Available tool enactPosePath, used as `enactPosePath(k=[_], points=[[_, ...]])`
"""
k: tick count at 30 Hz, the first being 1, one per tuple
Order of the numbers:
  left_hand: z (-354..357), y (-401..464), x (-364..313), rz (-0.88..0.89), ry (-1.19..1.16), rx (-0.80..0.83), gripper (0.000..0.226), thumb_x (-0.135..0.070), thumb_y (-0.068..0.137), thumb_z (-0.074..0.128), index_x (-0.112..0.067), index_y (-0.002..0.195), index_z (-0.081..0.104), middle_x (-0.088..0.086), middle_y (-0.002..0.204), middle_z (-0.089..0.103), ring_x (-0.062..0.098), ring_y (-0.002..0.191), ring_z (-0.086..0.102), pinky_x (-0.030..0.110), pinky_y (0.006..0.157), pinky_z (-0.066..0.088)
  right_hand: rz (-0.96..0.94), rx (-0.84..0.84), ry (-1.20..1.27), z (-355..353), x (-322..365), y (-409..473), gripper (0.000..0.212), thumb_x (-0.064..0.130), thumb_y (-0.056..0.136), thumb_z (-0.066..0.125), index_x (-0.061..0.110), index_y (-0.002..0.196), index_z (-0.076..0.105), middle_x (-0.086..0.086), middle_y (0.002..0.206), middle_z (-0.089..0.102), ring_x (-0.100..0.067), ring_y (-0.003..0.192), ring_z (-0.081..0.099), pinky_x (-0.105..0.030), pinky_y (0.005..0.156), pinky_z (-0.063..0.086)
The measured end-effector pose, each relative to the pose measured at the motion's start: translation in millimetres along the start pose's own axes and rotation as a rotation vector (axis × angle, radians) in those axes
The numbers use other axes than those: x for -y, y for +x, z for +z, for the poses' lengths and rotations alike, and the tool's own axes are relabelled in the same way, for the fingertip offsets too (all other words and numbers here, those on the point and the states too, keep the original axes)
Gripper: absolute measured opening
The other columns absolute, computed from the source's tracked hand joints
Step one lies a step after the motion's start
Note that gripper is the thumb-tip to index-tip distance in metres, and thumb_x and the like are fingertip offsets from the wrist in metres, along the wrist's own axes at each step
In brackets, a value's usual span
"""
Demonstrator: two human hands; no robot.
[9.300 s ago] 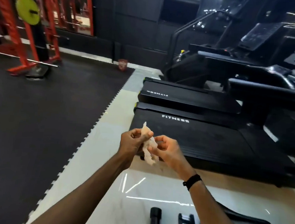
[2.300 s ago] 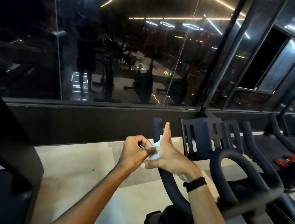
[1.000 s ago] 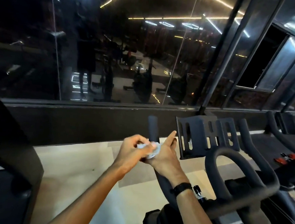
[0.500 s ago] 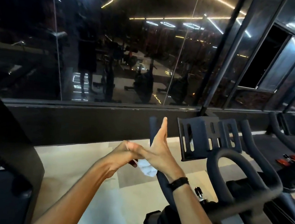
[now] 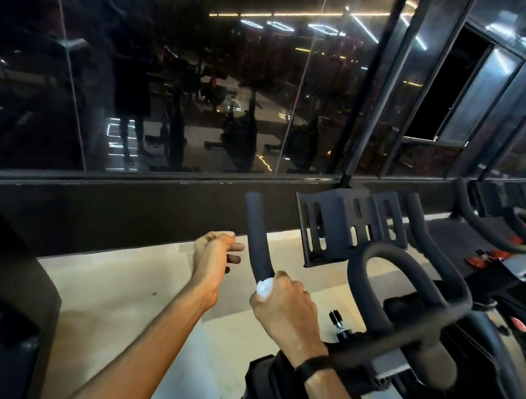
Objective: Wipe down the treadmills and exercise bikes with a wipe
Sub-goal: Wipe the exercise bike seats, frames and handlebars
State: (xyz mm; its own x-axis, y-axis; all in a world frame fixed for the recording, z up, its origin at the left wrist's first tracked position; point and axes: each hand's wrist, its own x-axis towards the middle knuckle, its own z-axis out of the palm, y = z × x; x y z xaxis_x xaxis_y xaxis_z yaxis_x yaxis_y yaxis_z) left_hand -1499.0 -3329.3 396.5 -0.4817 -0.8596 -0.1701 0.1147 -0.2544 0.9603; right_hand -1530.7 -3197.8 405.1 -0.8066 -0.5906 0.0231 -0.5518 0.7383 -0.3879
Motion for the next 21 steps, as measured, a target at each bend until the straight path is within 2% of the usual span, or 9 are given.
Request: enactPosePath(k=[2,6,8,10,12,14,17,19,21], points=[[6,-4,2,-0.009,0.000,0.030,0.012,-0.017,0.098,0.052,-0.014,0.098,0.064,0.004,0.080,0.073,0.021,0.068,0.064,0.038,0.076,0.047,-0.005,-0.015,-0.033,-1,-7,-14,0.040,0.046,0.094,0.054,0.019,0.123,0.051,-0.005,0.119,0.061,-0.026,0.110,0.058,-0.032,0.085,0.040],[10,-14,6,0.000,0.021,0.096,0.021,-0.025,0.101,0.050,-0.010,0.099,0.065,-0.002,0.068,0.072,0.015,0.060,0.066,0.038,0.075,0.051,0.000,-0.052,-0.086,1,-16,-26,0.046,0.051,0.093,0.053,0.023,0.128,0.045,-0.002,0.124,0.062,-0.024,0.115,0.059,-0.033,0.091,0.041],[9,-18,8,0.013,0.044,0.095,0.024,-0.027,0.102,0.048,-0.011,0.098,0.065,-0.004,0.066,0.073,0.011,0.057,0.067,0.037,0.075,0.051,-0.028,-0.097,-0.061,3,-17,-26,0.068,0.054,0.092,0.058,0.020,0.143,0.028,-0.001,0.133,0.055,-0.022,0.123,0.054,-0.035,0.099,0.041],[6,-20,9,0.016,0.040,0.061,0.027,-0.029,0.103,0.046,-0.012,0.100,0.067,-0.001,0.072,0.074,0.015,0.064,0.068,0.038,0.076,0.051,-0.093,-0.133,-0.021,6,-8,-22,0.099,0.053,0.089,0.066,0.016,0.154,0.001,-0.002,0.142,0.043,-0.023,0.131,0.045,-0.035,0.105,0.038],[3,-20,8,0.004,0.017,0.005,0.027,-0.029,0.102,0.047,-0.013,0.099,0.068,0.002,0.079,0.074,0.021,0.073,0.067,0.039,0.077,0.051,-0.124,-0.144,0.023,11,7,-13,0.107,0.049,0.088,0.070,0.014,0.155,-0.006,-0.005,0.139,0.044,-0.026,0.127,0.049,-0.034,0.099,0.042],[2,-22,8,-0.009,-0.023,-0.043,0.022,-0.027,0.101,0.050,-0.011,0.097,0.064,0.007,0.086,0.074,0.025,0.075,0.065,0.038,0.071,0.050,-0.089,-0.143,0.017,16,16,1,0.094,0.045,0.091,0.067,0.009,0.154,0.007,-0.008,0.130,0.055,-0.028,0.117,0.057,-0.033,0.089,0.045],[8,-27,11,0.038,-0.009,-0.093,0.015,-0.026,0.102,0.049,-0.015,0.096,0.058,0.009,0.094,0.071,0.023,0.074,0.062,0.033,0.067,0.048,-0.056,-0.083,0.032,9,16,14,0.048,0.038,0.095,0.062,0.011,0.129,0.042,-0.008,0.122,0.061,-0.030,0.111,0.060,-0.033,0.083,0.041],[14,-32,15,0.062,0.009,-0.103,0.011,-0.027,0.102,0.049,-0.025,0.092,0.055,0.004,0.095,0.068,0.021,0.077,0.062,0.034,0.071,0.049,-0.063,-0.035,0.031,2,4,7,0.034,0.031,0.096,0.060,0.011,0.122,0.050,-0.008,0.120,0.061,-0.029,0.108,0.059,-0.031,0.079,0.037],[21,-36,18,0.054,-0.008,-0.097,0.011,-0.029,0.100,0.053,-0.026,0.090,0.055,0.000,0.092,0.065,0.020,0.080,0.060,0.036,0.077,0.050,-0.111,-0.017,0.025,-3,-10,-6,0.032,0.029,0.095,0.058,0.012,0.121,0.052,-0.008,0.117,0.062,-0.029,0.108,0.059,-0.030,0.076,0.034]])
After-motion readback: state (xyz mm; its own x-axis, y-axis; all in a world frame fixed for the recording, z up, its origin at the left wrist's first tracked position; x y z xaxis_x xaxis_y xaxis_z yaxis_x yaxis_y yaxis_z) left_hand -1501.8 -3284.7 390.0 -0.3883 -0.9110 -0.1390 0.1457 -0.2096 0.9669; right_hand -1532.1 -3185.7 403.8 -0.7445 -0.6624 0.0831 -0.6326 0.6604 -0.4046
